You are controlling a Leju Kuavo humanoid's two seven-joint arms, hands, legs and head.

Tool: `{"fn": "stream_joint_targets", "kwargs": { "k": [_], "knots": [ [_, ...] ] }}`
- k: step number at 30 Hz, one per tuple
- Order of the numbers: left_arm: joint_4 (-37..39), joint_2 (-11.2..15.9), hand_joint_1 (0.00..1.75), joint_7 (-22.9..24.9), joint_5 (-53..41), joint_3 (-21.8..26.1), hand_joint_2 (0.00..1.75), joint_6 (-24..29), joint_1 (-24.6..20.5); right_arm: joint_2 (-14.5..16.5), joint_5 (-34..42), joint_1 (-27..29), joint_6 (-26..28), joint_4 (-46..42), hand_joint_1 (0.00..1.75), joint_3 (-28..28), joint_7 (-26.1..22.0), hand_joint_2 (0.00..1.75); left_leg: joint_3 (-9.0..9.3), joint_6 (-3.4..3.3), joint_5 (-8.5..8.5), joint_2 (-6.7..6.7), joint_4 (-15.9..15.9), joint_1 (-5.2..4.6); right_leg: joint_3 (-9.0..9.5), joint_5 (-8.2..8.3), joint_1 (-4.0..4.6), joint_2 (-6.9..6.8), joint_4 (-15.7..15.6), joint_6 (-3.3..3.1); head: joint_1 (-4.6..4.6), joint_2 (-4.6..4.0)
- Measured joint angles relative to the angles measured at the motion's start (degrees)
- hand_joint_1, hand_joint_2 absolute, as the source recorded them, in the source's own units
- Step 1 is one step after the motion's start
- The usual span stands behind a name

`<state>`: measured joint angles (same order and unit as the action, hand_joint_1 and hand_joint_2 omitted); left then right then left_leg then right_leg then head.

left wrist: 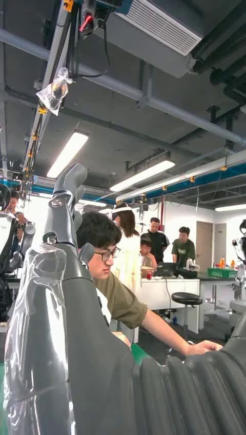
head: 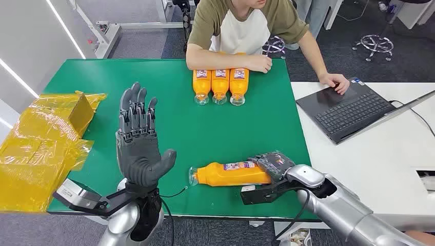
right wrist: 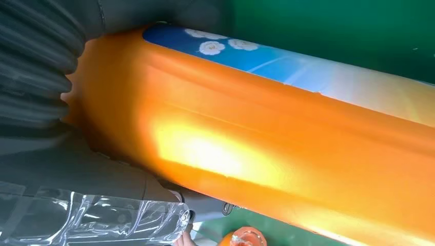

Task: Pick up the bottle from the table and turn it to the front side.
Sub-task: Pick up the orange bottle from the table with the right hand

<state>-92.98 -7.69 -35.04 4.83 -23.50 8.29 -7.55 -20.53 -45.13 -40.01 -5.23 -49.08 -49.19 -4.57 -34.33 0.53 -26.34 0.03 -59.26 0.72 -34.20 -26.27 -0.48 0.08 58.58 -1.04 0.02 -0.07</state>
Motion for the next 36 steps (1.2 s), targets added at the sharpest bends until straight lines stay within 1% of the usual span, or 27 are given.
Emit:
{"fn": "stream_joint_targets", "kwargs": {
  "k": [2, 5, 7, 9, 11, 13, 15, 16, 19, 22, 25, 29, 36],
  "knots": [
    [0.0, 0.0, 0.0, 0.0, 0.0, 0.0, 1.75, 0.1, 0.0, 0.2, -0.3, 0.3, 1.1, -0.1, 1.75, 0.3, 0.4, 1.75, -0.01, 0.0, 0.0, 0.0, 0.0, 0.0, 0.01, 0.0, 0.0, 0.0, 0.0, 0.0, 0.01, 0.0],
    [0.0, 0.0, 0.0, -0.1, -0.2, 0.0, 1.75, 0.7, 0.1, 1.7, 0.3, 1.8, 5.4, -0.6, 1.75, 2.2, 2.1, 1.75, -0.04, 0.0, 0.0, -0.01, 0.0, 0.01, 0.01, 0.0, 0.01, -0.01, 0.0, 0.0, 0.01, 0.0],
    [-0.2, 0.0, 0.0, -0.2, -0.6, 0.0, 1.75, 1.5, 0.6, 3.4, 2.6, 3.5, 10.2, -1.8, 1.75, 4.9, 3.4, 1.75, -0.07, 0.0, 0.0, 0.0, 0.0, 0.01, -0.02, 0.0, 0.01, 0.0, 0.0, 0.0, 0.01, 0.0],
    [-0.6, 0.0, 0.0, -0.2, -0.9, 0.0, 1.75, 2.2, 1.2, 5.4, 6.6, 5.5, 16.9, -4.0, 1.75, 8.4, 2.8, 1.75, -0.06, 0.01, 0.0, 0.01, 0.0, 0.02, -0.06, 0.0, 0.01, 0.02, 0.0, -0.01, -0.01, 0.0],
    [-0.7, 0.1, 0.0, -0.2, -0.6, 0.0, 1.75, 3.3, 1.4, 7.5, 12.4, 8.3, 25.8, -7.2, 1.75, 12.5, -1.1, 1.75, -0.07, 0.01, 0.0, -0.11, 0.0, 0.05, -0.07, -0.04, 0.02, -0.08, 0.0, -0.01, -0.01, 0.0],
    [-0.6, 0.2, 0.0, -0.2, 0.9, 0.0, 1.75, 4.5, 1.4, 9.4, 18.9, 11.8, 34.8, -11.3, 1.75, 16.7, -6.8, 1.75, -0.1, 0.01, 0.0, -0.29, 0.0, 0.09, -0.06, -0.1, 0.06, -0.25, 0.0, -0.01, -0.01, 0.0],
    [0.0, 0.4, 0.0, -0.4, 2.4, -0.1, 1.75, 5.3, 1.4, 11.2, 23.9, 15.9, 41.1, -15.4, 1.75, 20.0, -11.4, 1.75, -0.13, 0.03, -0.01, -0.36, 0.0, 0.1, -0.05, -0.15, 0.1, -0.33, 0.0, -0.02, -0.01, 0.0],
    [0.4, 0.5, 0.0, -0.5, 3.0, -0.3, 1.75, 5.6, 1.3, 12.0, 25.5, 18.0, 42.9, -17.4, 1.75, 21.3, -13.0, 1.75, -0.15, 0.04, -0.03, -0.36, 0.0, 0.09, -0.05, -0.17, 0.11, -0.33, 0.0, -0.01, 0.0, 0.0],
    [1.2, 0.6, 0.0, -0.7, 4.1, -1.0, 1.75, 5.9, 1.1, 14.5, 27.0, 24.6, 45.0, -22.9, 1.75, 25.0, -15.3, 1.75, -0.19, 0.03, -0.07, -0.32, 0.1, 0.08, -0.07, -0.19, 0.1, -0.3, 0.0, -0.01, 0.02, 0.0],
    [2.0, 0.6, 0.0, -0.2, 4.4, -1.8, 1.75, 6.0, 0.3, 17.2, 25.8, 30.3, 45.2, -27.4, 1.75, 27.4, -15.0, 1.75, -0.19, 0.02, -0.09, -0.31, 0.0, 0.07, -0.09, -0.19, 0.09, -0.3, 0.0, -0.01, 0.01, 0.0],
    [2.8, 0.5, 0.0, 0.1, 4.5, -2.3, 1.75, 5.9, -0.4, 19.1, 23.6, 34.2, 45.2, -30.7, 1.75, 28.9, -14.2, 1.75, -0.18, 0.02, -0.09, -0.29, 0.0, 0.07, -0.09, -0.18, 0.09, -0.28, 0.0, -0.01, 0.01, 0.0],
    [4.2, 0.5, 0.0, 0.1, 5.1, -2.8, 1.75, 5.4, -1.3, 20.2, 22.1, 36.6, 45.2, -33.4, 1.75, 30.3, -13.8, 1.75, -0.17, 0.02, -0.08, -0.27, 0.0, 0.07, -0.08, -0.17, 0.09, -0.27, 0.0, -0.01, 0.01, 0.0],
    [6.3, 0.6, 0.0, 0.1, 6.5, -3.4, 1.75, 2.8, -2.6, 20.9, 20.0, 37.5, 45.1, -34.7, 1.75, 31.1, -12.9, 1.75, -0.15, 0.02, -0.07, -0.25, 0.0, 0.07, -0.08, -0.12, 0.09, -0.23, 0.0, -0.04, 0.0, 0.0]
  ]
}}
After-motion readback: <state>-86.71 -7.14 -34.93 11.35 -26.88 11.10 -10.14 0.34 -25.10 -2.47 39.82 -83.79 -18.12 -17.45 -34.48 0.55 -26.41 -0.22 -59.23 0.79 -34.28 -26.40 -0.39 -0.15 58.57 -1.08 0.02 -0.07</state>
